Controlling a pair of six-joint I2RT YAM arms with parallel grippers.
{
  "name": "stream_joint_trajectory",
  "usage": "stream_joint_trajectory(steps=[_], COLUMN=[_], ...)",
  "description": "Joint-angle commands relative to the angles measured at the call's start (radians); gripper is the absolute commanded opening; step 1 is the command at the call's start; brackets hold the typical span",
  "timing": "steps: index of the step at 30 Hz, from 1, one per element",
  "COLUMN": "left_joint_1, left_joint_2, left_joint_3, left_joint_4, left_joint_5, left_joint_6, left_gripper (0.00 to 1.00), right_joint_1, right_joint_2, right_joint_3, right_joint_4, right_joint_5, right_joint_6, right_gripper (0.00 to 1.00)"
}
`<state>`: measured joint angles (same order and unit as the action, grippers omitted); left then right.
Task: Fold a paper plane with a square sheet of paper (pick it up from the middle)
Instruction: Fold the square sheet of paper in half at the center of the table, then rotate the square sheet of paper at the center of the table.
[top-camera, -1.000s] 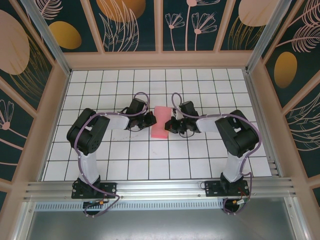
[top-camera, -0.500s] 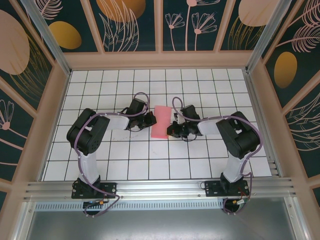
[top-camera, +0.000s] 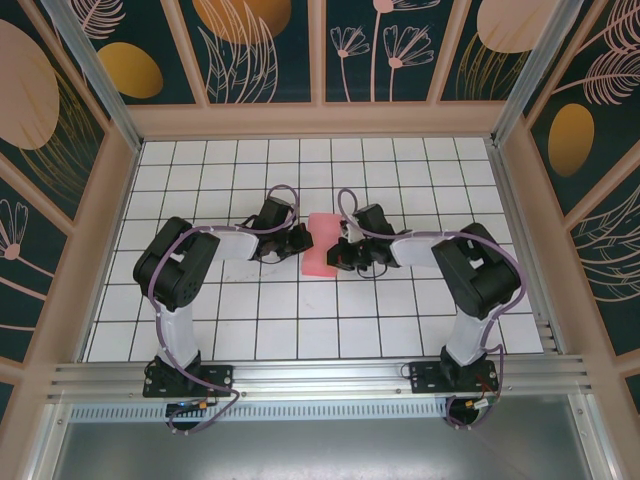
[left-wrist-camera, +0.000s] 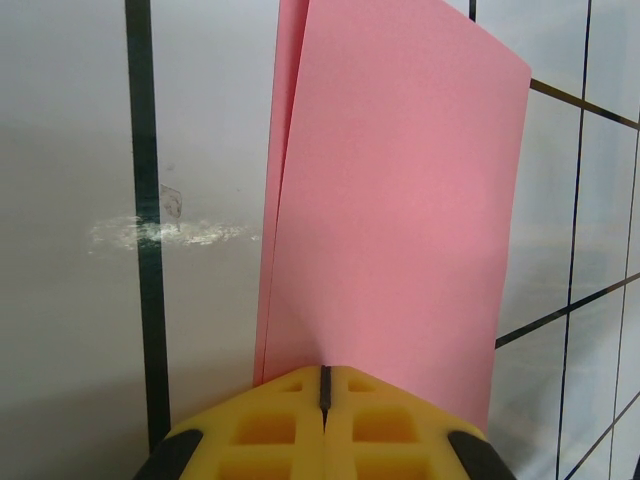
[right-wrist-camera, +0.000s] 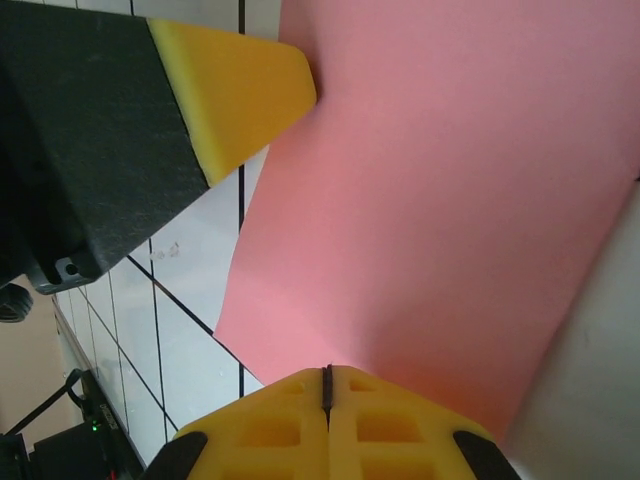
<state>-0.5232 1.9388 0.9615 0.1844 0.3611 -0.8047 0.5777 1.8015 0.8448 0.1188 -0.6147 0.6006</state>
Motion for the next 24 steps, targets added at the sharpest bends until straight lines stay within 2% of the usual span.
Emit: stream_joint_trajectory(steps=[1,11,15,20,24], left_joint_1=[0.019,0.019,0.019,0.019,0.019], left_joint_2=[0.082,0.077,0.052,-0.053,-0.158], left_joint_3=[-0.067,-0.063,-0.038,0.062,0.142], left_joint_4=[-0.264,-0.263,-0.267,-0.286,-0.333], left_joint_5=[-0.157,-0.166,-0.16,-0.112,-0.136], left_joint_6=[0.024,0.036,0.057,0.09,0.098], left_gripper=[0.0,0.0,0.0,0.07,0.17], right_joint_1=[0.014,0.026,0.045,0.06,0.052], right_joint_2=[0.02,-0.066,-0.087,-0.17,-0.234], right_joint_3=[-0.023,-0.191,-0.184,-0.118,-0.074], right_joint_4=[-0.015,0.006,0.035,0.054,0.023], right_joint_5=[0.012,0.043,0.069,0.158,0.266], right_joint_6=[-0.012,0.006,0.04,0.09,0.098], right_gripper=[0.0,0.0,0.0,0.0,0.0])
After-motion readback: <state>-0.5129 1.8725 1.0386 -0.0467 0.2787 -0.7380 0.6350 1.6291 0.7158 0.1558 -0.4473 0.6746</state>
